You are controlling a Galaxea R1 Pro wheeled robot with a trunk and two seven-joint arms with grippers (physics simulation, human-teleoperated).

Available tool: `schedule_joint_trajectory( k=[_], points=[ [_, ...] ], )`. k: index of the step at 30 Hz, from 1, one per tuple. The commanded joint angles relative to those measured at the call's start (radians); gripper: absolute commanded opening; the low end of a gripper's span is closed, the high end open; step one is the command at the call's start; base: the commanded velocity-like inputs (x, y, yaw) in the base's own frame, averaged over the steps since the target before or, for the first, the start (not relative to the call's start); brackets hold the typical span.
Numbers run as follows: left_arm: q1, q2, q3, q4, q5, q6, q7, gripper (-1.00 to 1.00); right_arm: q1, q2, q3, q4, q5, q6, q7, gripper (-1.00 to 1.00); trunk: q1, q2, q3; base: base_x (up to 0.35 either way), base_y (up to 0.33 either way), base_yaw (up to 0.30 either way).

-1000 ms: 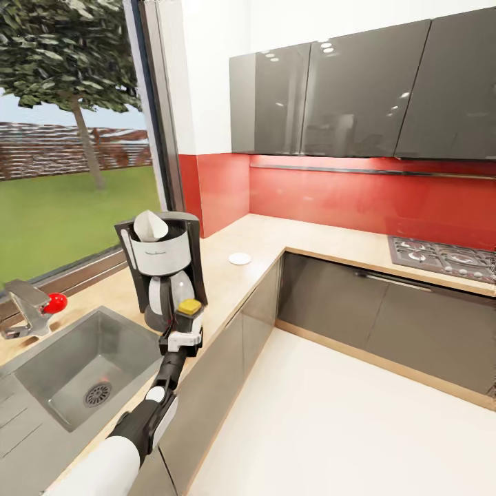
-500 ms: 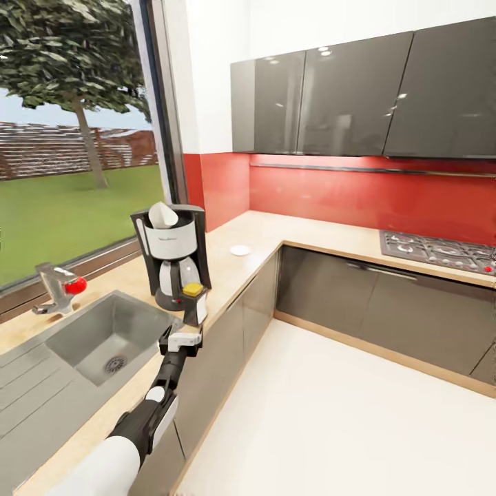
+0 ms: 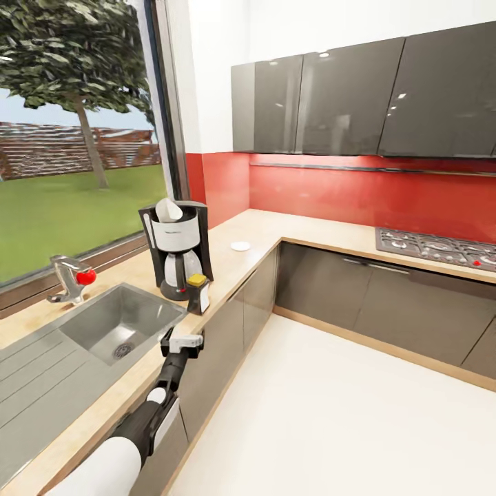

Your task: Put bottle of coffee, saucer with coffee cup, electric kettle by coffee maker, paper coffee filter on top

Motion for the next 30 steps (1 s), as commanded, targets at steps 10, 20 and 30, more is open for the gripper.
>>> schedule_joint_trajectory(
  k=[10,20,30],
  points=[
    [0.039,-0.018,-0.007,-0.006,-0.014,-0.026,-0.006,1.0,-0.002,0.0,-0.008,0.001,0.01,-0.004,-0.004,1.0,0.001,-0.002,-0.002,-0.003,0.0,-0.014],
    [0.051,-0.028,-0.011,-0.001,-0.013,-0.05,-0.006,1.0,-0.001,-0.001,-0.009,0.001,0.009,-0.003,-0.004,1.0,0.001,-0.002,-0.002,0.0,0.0,-0.249],
    [0.101,-0.059,-0.013,0.003,-0.012,-0.05,-0.008,1.0,-0.001,0.0,-0.009,0.003,0.009,-0.003,-0.004,1.0,0.001,-0.002,-0.002,0.0,0.0,-0.283]
  ],
)
